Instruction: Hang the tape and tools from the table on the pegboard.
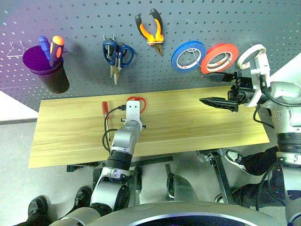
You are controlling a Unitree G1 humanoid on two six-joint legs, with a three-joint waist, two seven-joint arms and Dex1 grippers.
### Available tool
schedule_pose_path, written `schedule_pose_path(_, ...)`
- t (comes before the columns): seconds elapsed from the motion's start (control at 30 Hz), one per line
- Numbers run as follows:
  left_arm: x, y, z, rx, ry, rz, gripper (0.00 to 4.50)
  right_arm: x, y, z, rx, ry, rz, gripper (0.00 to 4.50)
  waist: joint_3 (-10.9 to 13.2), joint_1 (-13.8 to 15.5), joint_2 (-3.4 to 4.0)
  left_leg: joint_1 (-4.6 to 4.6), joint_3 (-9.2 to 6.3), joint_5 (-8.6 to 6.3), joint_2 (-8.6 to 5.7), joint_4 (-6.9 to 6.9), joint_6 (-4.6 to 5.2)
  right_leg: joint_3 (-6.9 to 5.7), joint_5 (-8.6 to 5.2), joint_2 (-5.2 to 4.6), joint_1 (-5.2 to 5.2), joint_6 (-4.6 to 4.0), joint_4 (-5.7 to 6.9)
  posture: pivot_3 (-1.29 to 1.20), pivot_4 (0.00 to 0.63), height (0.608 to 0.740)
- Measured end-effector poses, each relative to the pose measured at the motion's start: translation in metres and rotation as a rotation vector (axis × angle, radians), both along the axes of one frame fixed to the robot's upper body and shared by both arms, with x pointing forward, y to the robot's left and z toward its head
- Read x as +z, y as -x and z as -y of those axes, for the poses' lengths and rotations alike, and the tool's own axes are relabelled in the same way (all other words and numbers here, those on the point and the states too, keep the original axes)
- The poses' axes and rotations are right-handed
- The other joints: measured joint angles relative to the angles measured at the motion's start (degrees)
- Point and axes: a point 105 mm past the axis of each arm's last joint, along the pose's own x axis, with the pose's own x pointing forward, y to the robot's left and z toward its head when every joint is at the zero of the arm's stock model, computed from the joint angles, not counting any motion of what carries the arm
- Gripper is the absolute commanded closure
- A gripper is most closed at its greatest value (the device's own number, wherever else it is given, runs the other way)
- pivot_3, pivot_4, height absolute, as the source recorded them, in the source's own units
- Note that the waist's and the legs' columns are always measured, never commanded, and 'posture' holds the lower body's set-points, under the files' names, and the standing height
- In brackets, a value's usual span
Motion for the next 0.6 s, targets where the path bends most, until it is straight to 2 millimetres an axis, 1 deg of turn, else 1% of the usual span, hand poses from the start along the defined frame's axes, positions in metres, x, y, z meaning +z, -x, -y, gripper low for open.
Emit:
schedule_pose_path(0.17, 0.0001, -0.0002, -0.0012, 0.006, -0.008, 0.001, 2.63, -0.0001, -0.0001, 0.0000, 0.000, 0.002, 0.000, 0.00, 0.0, 0.0, 0.00, 0.00, 0.00, 0.00, 0.01, 0.00, 0.00, 0.01, 0.00, 0.00, 0.00, 0.00, 0.00, -0.12, 0.365, 0.740)
schedule_pose_path(0.23, -0.0002, -0.0001, -0.0015, 0.009, -0.003, -0.001, 2.26, -0.0003, -0.0001, -0.0001, -0.001, 0.004, 0.000, 0.00, 0.0, 0.0, 0.00, 0.00, 0.00, -0.01, 0.01, 0.00, 0.01, 0.02, 0.00, -0.01, 0.00, 0.00, 0.00, -0.12, 0.363, 0.740)
schedule_pose_path(0.3, 0.0000, -0.0005, -0.0003, 0.000, 0.042, -0.010, 1.77, -0.0005, -0.0002, 0.0000, -0.002, 0.006, -0.001, 0.00, 0.0, 0.0, 0.01, 0.01, 0.00, -0.01, 0.01, 0.00, 0.01, 0.03, 0.00, -0.01, 0.00, 0.00, 0.00, -0.12, 0.364, 0.740)
schedule_pose_path(0.33, 0.0006, -0.0007, 0.0012, -0.008, 0.052, -0.011, 1.77, -0.0006, -0.0003, 0.0000, -0.002, 0.007, -0.001, 0.00, 0.0, 0.1, 0.01, 0.02, 0.00, -0.01, 0.01, 0.00, 0.02, 0.03, 0.00, -0.02, 0.02, 0.00, 0.00, -0.12, 0.364, 0.740)
schedule_pose_path(0.47, 0.0005, -0.0012, -0.0021, 0.013, 0.007, -0.002, 1.77, -0.0010, -0.0004, 0.0000, -0.003, 0.010, -0.001, 0.00, 0.0, 0.0, 0.02, 0.01, 0.00, -0.03, 0.01, 0.00, 0.04, 0.04, 0.00, -0.02, 0.01, 0.00, -0.02, -0.12, 0.364, 0.740)
schedule_pose_path(0.5, 0.0005, -0.0012, -0.0022, 0.013, 0.006, -0.002, 2.19, -0.0010, -0.0005, 0.0001, -0.004, 0.010, -0.001, 0.00, 0.0, 0.0, 0.02, 0.01, 0.00, -0.03, 0.01, -0.01, 0.04, 0.04, 0.00, -0.02, 0.01, 0.00, -0.02, -0.12, 0.366, 0.740)
schedule_pose_path(0.53, 0.0006, -0.0012, -0.0023, 0.014, 0.006, -0.002, 2.38, -0.0010, -0.0005, 0.0001, -0.004, 0.010, -0.001, 0.00, 0.0, 0.0, 0.02, 0.01, 0.00, -0.03, 0.01, -0.01, 0.04, 0.03, 0.00, -0.02, 0.00, 0.00, -0.02, -0.12, 0.366, 0.740)
schedule_pose_path(0.6, 0.0008, -0.0013, -0.0021, 0.013, 0.004, 0.000, 3.01, -0.0010, -0.0006, 0.0002, -0.005, 0.010, -0.001, 0.00, 0.0, 0.0, 0.03, 0.01, 0.00, -0.03, 0.01, -0.02, 0.05, 0.03, 0.00, -0.02, 0.00, 0.00, -0.02, -0.12, 0.368, 0.740)
